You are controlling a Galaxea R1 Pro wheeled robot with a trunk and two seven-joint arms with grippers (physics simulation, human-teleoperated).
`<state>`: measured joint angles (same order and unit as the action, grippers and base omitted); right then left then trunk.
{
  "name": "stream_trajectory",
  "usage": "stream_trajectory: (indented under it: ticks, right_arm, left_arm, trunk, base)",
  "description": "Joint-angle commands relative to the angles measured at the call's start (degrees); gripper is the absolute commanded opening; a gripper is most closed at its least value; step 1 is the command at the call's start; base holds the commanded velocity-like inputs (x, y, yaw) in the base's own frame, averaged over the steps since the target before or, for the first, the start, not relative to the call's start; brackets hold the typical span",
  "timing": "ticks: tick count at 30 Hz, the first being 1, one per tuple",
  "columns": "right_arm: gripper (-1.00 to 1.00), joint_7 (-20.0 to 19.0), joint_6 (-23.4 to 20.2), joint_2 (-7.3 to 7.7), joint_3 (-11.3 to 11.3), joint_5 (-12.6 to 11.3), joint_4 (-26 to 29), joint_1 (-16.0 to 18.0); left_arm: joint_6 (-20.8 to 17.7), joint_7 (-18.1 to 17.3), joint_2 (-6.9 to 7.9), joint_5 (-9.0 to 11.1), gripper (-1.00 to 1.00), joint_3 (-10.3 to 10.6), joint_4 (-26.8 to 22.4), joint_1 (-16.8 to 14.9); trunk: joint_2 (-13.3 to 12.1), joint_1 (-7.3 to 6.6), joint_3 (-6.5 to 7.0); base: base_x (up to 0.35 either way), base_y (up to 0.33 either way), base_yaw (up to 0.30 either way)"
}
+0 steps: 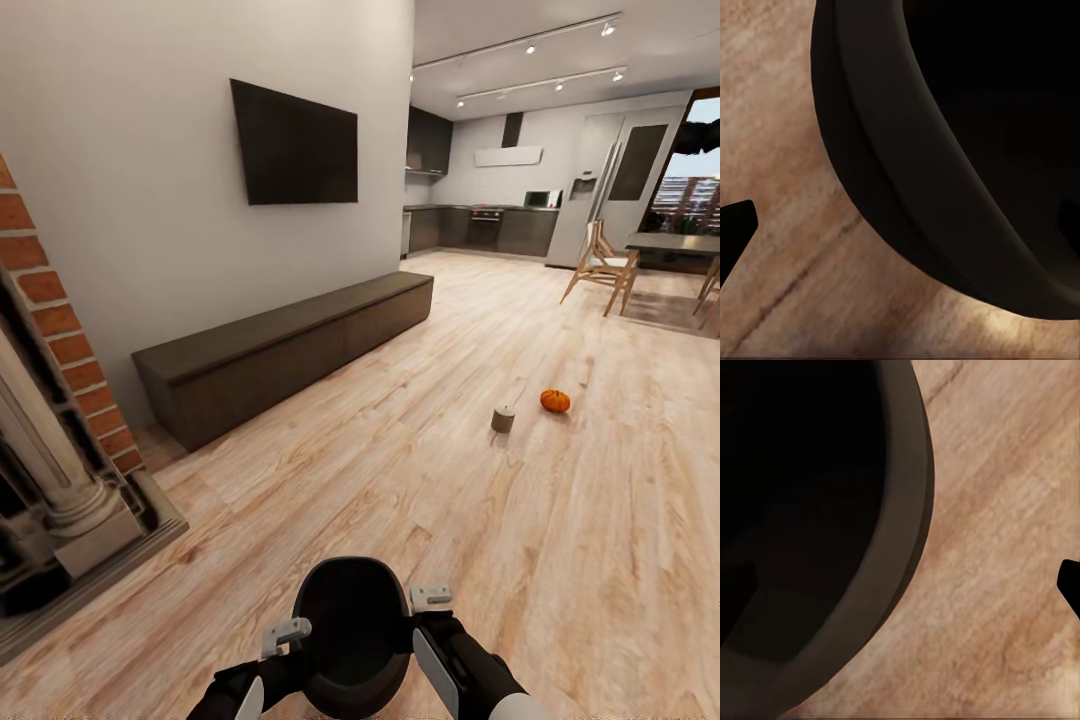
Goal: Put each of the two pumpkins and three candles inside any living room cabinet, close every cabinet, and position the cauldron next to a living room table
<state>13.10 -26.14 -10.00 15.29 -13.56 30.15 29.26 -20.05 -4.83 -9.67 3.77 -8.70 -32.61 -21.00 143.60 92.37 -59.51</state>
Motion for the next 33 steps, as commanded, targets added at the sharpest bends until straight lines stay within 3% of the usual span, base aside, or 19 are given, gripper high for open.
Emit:
stream_trajectory:
  ticks: [1,13,21,33]
  right_arm:
    - [1.0,0.0,0.0,0.0,0.0,0.0,0.0,0.0]
    - [1.0,0.0,0.1,0.0,0.0,0.0,-0.3,0.0]
    - [1.0,0.0,0.9,0.0,0.0,0.0,-1.2,0.2]
    - [1.0,0.0,2.3,0.0,0.0,-0.1,-1.7,0.4]
  left_arm:
    - [0.0,0.0,0.0,0.0,1.0,0.0,0.0,0.0]
    - [0.0,0.0,0.0,0.0,1.0,-0.1,-0.1,0.0]
    - [0.0,0.0,0.01,0.0,1.0,-0.1,-0.1,0.0]
    - [0.0,0.0,0.06,0.0,1.0,-0.1,-0.1,0.0]
  trunk:
    - [0.0,0.02,-0.23]
    - [0.0,0.07,-0.67]
    - [0.2,0.28,-2.44]
    - [0.2,0.31,-2.67]
  base:
    - [0.0,0.0,0.0]
    - [0.0,0.0,0.0]
    - [0.0,0.0,0.0]
    - [0.0,0.0,0.0]
